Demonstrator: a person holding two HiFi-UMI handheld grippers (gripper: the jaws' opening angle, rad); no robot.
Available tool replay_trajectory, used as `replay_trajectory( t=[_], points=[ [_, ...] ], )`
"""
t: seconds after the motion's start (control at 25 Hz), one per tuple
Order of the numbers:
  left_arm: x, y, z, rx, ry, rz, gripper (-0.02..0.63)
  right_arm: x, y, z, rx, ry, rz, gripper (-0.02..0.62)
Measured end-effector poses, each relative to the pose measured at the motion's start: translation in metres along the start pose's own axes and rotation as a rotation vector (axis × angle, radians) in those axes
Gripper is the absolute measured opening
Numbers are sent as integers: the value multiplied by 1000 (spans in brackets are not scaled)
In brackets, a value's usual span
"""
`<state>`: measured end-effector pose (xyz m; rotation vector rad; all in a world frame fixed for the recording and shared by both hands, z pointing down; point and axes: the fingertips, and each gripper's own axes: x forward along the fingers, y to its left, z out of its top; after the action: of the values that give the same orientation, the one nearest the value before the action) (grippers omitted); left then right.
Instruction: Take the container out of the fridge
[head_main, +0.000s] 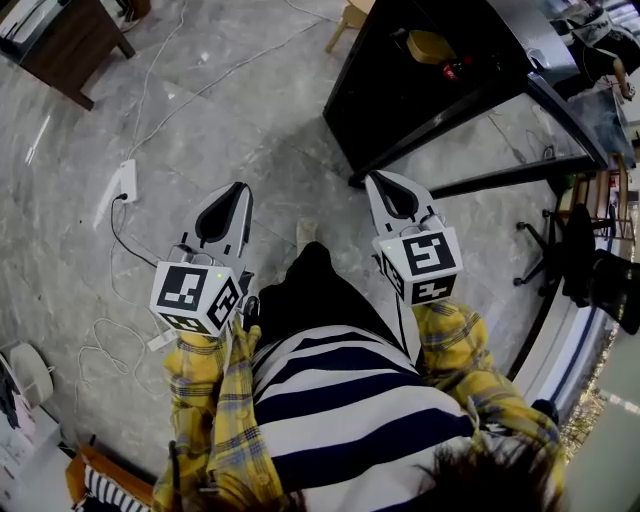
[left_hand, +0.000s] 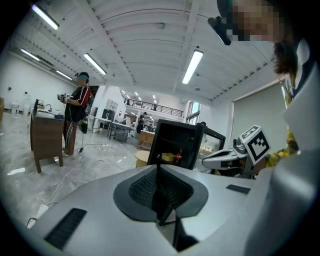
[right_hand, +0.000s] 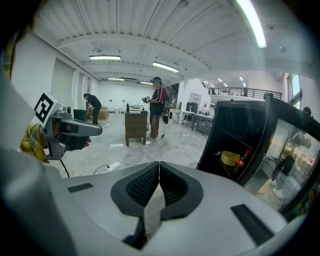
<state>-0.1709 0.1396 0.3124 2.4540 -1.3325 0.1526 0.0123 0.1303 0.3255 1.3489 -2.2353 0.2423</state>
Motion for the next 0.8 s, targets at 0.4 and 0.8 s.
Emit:
replay_trajectory(
  t=[0.4,0.8],
  points=[
    [67,31,12,43,18,-51,31,74,-44,13,13,-26,-50,29],
    [168,51,14,33,70,-144,31,146,-111,26,21,7,-137,29]
  ],
)
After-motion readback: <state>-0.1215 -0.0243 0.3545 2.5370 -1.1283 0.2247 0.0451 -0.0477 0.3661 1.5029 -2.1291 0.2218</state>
